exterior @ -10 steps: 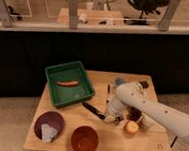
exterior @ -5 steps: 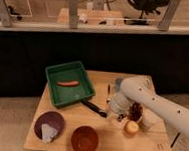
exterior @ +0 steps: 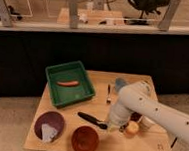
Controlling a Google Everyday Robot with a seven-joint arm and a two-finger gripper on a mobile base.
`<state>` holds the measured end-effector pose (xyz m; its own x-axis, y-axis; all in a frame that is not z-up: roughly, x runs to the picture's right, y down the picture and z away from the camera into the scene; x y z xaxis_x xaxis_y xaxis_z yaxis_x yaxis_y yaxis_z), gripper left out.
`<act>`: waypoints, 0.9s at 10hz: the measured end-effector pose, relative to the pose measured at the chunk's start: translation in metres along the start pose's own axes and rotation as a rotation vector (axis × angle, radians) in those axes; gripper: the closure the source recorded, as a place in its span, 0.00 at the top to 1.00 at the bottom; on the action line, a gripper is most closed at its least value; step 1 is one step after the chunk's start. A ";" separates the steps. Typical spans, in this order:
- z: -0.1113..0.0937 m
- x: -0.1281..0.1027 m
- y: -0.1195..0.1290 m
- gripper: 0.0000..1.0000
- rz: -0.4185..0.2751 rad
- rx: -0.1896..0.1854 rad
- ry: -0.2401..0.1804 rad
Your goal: Place brush in red bowl
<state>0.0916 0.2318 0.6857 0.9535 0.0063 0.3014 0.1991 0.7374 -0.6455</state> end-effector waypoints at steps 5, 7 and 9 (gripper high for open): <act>0.008 -0.027 0.011 0.00 -0.046 0.025 0.036; 0.008 -0.028 0.011 0.00 -0.050 0.022 0.035; 0.008 -0.040 0.025 0.00 -0.091 -0.010 0.021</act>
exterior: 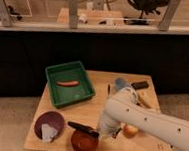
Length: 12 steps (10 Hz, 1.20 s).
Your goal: Place brush in red bowl
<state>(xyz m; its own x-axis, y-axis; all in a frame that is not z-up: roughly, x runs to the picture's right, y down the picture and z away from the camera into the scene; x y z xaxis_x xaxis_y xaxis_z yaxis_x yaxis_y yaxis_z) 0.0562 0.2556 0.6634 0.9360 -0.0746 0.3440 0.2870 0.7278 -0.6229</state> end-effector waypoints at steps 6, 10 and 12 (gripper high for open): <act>-0.001 -0.038 0.037 0.00 -0.090 -0.073 -0.025; 0.013 -0.067 0.035 0.00 -0.119 -0.093 -0.031; 0.023 -0.069 0.032 0.00 -0.134 -0.097 -0.028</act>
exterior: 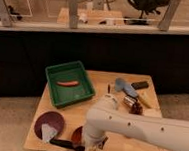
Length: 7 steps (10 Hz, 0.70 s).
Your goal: Place brush in red bowl
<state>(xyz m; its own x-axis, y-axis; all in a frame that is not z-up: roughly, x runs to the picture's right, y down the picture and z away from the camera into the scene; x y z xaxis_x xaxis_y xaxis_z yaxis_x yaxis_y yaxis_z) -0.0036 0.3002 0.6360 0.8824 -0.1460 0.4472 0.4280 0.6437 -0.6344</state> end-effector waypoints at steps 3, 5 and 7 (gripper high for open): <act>0.009 0.007 -0.003 0.00 -0.024 -0.001 0.012; 0.014 0.009 -0.006 0.00 -0.040 0.002 0.016; 0.019 0.010 -0.010 0.14 -0.046 0.007 0.020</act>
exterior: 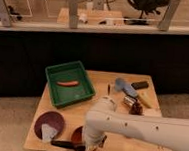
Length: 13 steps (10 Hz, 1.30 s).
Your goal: Place brush in red bowl
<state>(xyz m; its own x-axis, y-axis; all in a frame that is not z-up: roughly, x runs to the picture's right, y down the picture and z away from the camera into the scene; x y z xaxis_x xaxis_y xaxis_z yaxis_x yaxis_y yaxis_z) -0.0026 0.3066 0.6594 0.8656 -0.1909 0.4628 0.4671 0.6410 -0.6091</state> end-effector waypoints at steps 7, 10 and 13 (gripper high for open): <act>0.008 0.002 -0.014 0.79 -0.009 0.018 0.027; 0.008 0.002 -0.017 0.80 -0.010 0.021 0.034; 0.006 0.005 -0.019 0.80 0.000 0.020 0.035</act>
<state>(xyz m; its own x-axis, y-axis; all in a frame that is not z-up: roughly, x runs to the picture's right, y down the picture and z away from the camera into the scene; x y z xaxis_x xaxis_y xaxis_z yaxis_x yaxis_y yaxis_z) -0.0085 0.2981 0.6773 0.8717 -0.2160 0.4398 0.4633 0.6557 -0.5962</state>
